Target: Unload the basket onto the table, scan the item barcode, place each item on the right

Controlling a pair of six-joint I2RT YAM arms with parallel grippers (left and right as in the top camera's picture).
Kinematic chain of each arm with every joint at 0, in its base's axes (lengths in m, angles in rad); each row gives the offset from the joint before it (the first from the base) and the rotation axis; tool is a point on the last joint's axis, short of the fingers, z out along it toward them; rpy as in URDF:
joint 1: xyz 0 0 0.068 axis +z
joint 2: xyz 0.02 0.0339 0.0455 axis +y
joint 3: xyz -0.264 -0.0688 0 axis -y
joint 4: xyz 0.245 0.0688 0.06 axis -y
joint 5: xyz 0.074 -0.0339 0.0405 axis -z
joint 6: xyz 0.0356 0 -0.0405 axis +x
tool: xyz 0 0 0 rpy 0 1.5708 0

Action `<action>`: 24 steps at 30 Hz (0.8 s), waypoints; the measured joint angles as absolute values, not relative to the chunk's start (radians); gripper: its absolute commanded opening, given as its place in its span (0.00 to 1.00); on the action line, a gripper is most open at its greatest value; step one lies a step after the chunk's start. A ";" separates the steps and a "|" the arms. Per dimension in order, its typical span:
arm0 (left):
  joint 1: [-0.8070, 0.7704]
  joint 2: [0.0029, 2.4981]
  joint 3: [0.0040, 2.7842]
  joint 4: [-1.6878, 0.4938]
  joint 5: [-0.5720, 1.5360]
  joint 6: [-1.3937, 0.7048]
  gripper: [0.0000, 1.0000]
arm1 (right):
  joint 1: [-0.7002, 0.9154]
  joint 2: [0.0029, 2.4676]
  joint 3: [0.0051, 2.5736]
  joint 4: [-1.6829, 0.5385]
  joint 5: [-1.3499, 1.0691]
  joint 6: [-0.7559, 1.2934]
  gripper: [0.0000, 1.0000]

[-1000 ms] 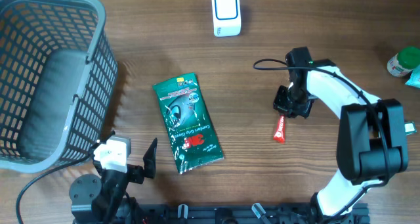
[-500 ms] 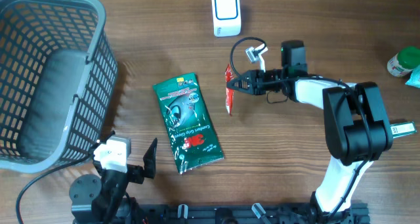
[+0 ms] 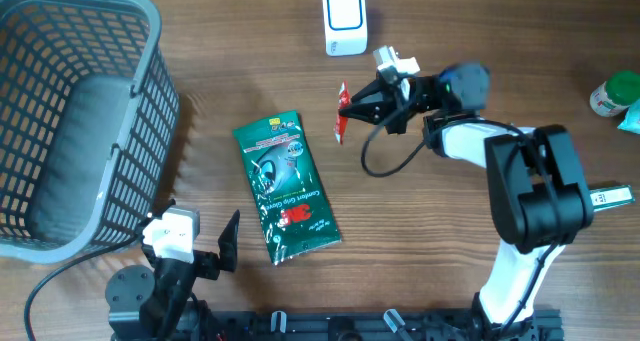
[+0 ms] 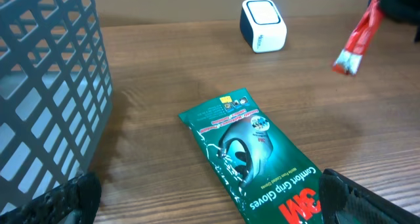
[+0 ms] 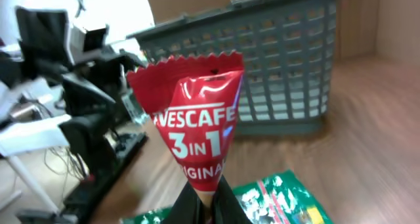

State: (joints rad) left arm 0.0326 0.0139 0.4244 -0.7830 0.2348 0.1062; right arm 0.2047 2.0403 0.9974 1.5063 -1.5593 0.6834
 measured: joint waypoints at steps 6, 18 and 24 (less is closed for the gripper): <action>0.033 0.014 0.424 -0.782 0.234 0.106 1.00 | 0.228 2.034 0.999 1.579 -1.559 0.923 0.04; 0.033 0.014 0.424 -0.782 0.234 0.106 1.00 | 0.240 2.031 0.998 1.423 -1.559 0.945 0.05; 0.033 0.014 0.424 -0.782 0.234 0.106 1.00 | 0.242 2.031 0.995 1.421 -1.560 0.945 0.04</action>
